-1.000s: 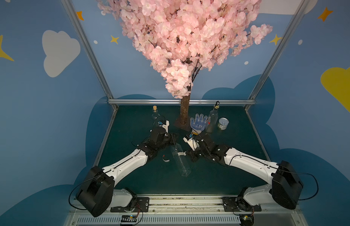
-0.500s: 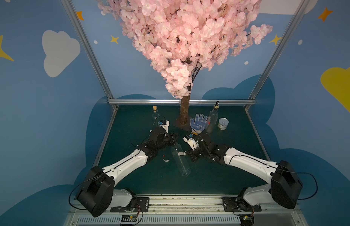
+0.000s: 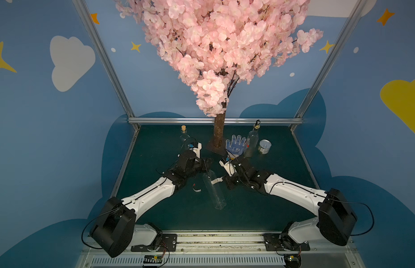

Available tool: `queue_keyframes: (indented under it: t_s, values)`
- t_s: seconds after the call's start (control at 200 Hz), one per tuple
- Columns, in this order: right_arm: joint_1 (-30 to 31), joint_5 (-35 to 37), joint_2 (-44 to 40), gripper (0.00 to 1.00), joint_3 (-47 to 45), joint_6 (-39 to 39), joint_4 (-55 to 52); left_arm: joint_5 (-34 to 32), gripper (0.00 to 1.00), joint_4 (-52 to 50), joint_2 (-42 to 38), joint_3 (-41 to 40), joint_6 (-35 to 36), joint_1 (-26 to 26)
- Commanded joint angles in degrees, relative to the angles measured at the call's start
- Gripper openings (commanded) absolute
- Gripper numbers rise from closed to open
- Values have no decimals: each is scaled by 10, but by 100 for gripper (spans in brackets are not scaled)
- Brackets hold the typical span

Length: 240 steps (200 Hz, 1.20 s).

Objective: Remove the label from the bottle
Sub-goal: Tear open the label from the bottle.

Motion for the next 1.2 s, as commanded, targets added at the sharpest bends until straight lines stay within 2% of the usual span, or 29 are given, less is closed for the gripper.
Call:
queue_keyframes:
  t_s: [0.0, 0.415, 1.196]
  values:
    - [1, -4, 9, 0, 12, -6, 5, 10, 2, -15, -4, -14, 26, 0]
    - [1, -14, -5, 0, 14, -7, -6, 12, 2, -13, -2, -12, 28, -1]
    - [-2, 12, -2, 0, 10, -7, -6, 35, 2, 4, -11, -18, 43, -3]
